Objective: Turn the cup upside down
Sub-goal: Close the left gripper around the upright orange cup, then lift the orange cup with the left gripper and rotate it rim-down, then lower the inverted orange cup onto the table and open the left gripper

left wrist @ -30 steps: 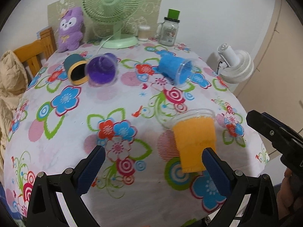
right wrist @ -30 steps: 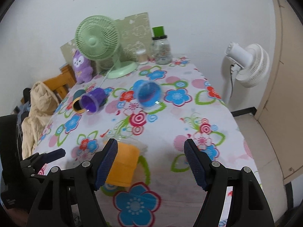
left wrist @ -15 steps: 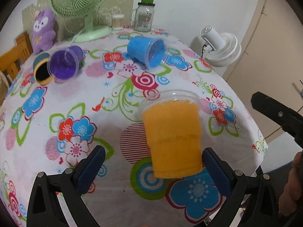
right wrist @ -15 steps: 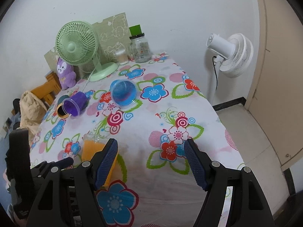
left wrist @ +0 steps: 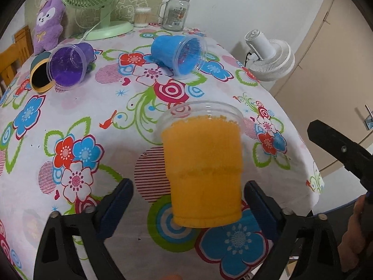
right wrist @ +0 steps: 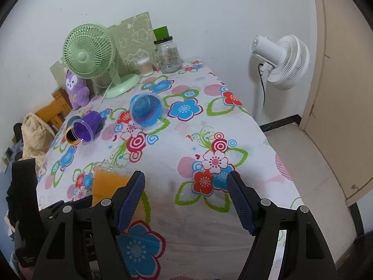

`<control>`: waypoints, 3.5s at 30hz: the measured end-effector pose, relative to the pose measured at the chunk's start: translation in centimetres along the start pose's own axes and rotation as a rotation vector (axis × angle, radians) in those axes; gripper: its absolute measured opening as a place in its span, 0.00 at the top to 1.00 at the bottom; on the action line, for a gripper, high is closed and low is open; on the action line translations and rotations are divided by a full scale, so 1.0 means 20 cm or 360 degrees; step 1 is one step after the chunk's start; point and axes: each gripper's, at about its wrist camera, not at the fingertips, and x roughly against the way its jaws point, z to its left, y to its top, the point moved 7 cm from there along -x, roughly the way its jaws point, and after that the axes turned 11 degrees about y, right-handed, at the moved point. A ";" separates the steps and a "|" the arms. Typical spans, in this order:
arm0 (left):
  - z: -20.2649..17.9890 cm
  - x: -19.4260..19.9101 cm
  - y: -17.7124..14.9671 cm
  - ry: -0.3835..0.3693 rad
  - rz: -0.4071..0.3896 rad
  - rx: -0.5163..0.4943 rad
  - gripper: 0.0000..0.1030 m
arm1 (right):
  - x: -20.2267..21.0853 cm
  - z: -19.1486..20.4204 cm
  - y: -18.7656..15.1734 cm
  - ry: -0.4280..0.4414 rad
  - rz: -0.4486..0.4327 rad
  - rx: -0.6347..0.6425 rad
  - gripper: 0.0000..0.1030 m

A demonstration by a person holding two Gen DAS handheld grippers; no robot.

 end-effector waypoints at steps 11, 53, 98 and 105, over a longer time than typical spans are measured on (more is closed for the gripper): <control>0.01 -0.01 -0.01 0.0000 0.0030 -0.0028 0.45 | -0.03 0.01 -0.01 0.0000 0.0023 0.0010 0.27; 0.20 0.27 0.03 0.0059 0.0299 -0.0240 0.45 | -0.16 0.13 -0.05 0.0123 0.0090 0.0028 0.27; 0.37 0.39 0.10 0.0098 0.0100 -0.0017 0.07 | -0.16 0.26 -0.01 0.0117 0.0112 0.0171 0.27; 0.42 0.46 0.11 0.0127 -0.0031 0.0030 0.05 | -0.13 0.37 0.04 0.0119 0.0081 0.0258 0.27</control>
